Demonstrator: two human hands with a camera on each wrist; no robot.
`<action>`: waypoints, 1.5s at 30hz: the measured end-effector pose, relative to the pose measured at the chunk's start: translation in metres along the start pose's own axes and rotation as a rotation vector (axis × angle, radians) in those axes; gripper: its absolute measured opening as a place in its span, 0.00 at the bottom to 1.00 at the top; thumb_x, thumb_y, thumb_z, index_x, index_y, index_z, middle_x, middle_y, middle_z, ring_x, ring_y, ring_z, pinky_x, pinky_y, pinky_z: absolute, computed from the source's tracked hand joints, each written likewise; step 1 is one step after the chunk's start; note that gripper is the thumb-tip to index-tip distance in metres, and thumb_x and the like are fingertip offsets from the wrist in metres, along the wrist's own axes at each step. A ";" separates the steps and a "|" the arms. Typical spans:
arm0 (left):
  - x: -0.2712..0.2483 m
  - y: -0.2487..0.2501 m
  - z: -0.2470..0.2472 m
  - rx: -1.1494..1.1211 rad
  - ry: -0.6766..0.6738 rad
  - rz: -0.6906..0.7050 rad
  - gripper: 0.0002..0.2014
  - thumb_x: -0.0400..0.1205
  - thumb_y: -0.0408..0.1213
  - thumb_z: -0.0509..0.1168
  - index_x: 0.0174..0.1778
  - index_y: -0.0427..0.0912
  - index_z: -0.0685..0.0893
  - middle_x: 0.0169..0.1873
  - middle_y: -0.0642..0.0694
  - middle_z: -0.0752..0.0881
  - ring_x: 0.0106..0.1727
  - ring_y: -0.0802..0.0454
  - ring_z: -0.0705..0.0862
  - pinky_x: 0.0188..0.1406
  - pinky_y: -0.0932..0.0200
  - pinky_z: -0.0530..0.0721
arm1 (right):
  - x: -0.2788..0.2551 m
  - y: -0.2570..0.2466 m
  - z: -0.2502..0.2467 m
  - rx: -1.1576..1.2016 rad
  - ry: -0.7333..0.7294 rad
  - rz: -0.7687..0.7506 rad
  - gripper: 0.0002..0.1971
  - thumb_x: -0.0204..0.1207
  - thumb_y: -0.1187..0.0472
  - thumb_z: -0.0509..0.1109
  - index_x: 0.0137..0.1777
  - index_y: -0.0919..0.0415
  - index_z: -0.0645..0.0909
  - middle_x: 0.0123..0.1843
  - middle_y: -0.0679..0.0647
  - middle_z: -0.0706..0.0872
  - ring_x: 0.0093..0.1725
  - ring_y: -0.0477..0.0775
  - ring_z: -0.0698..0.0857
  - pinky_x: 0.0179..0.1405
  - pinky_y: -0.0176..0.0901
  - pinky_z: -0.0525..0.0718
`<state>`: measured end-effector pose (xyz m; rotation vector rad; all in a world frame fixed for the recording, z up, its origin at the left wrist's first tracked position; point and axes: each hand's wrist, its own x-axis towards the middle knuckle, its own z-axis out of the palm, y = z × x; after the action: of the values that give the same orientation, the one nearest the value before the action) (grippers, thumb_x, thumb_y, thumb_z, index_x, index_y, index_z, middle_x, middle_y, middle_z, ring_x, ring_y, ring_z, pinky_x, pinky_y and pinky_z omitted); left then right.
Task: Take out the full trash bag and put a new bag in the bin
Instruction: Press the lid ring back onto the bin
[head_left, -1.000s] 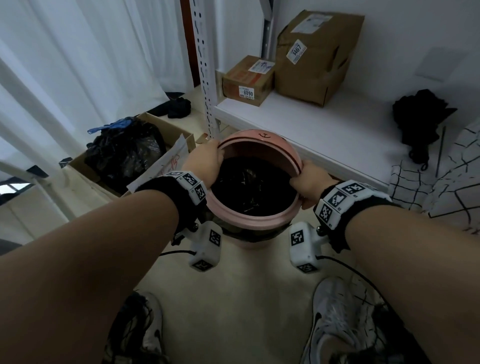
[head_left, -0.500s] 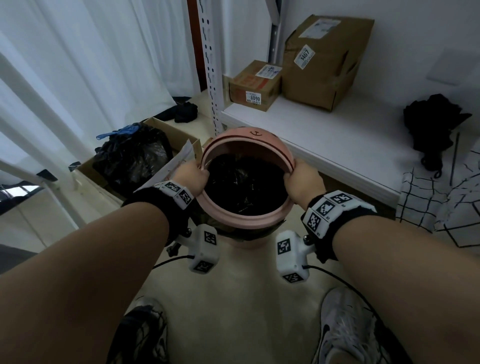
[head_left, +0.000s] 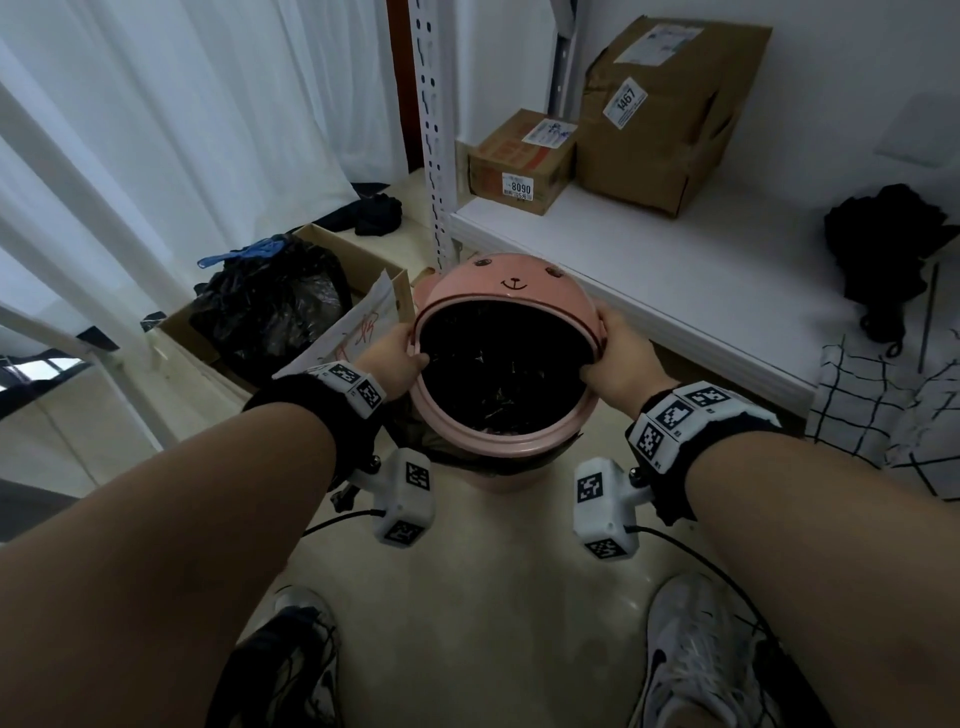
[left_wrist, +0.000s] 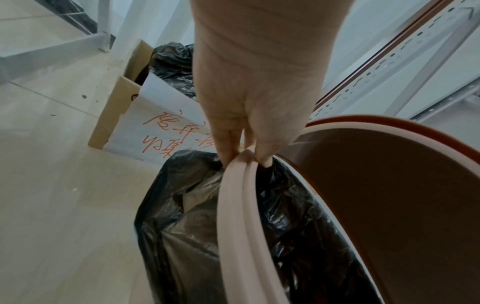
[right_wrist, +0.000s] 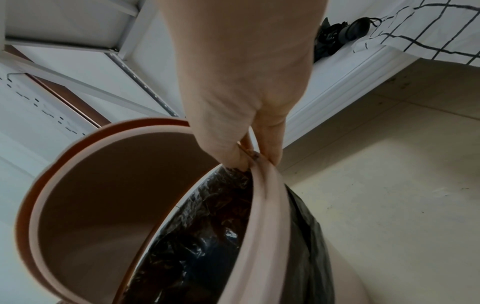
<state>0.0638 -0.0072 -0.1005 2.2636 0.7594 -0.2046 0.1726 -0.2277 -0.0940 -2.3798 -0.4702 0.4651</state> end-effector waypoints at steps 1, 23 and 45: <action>0.000 -0.001 0.002 0.009 0.009 0.004 0.22 0.86 0.36 0.57 0.77 0.39 0.66 0.75 0.40 0.72 0.76 0.41 0.71 0.71 0.52 0.69 | 0.000 0.003 0.000 -0.001 -0.004 -0.015 0.34 0.72 0.64 0.68 0.78 0.49 0.60 0.62 0.61 0.83 0.62 0.63 0.82 0.63 0.51 0.79; 0.017 0.001 0.011 -0.151 0.100 -0.014 0.16 0.87 0.38 0.54 0.69 0.41 0.76 0.59 0.33 0.84 0.59 0.34 0.83 0.59 0.39 0.83 | 0.007 0.007 0.016 -0.029 0.081 0.123 0.21 0.80 0.65 0.58 0.73 0.66 0.67 0.64 0.69 0.81 0.63 0.70 0.80 0.62 0.54 0.77; 0.027 -0.008 0.025 -0.183 0.254 0.099 0.15 0.85 0.33 0.58 0.67 0.40 0.80 0.48 0.46 0.85 0.48 0.49 0.80 0.43 0.64 0.73 | 0.014 0.030 0.033 0.128 -0.178 0.195 0.41 0.81 0.59 0.59 0.83 0.51 0.33 0.76 0.67 0.71 0.72 0.66 0.74 0.73 0.48 0.68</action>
<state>0.0827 -0.0071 -0.1330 2.1675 0.7599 0.1954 0.1768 -0.2251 -0.1406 -2.2806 -0.2778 0.7771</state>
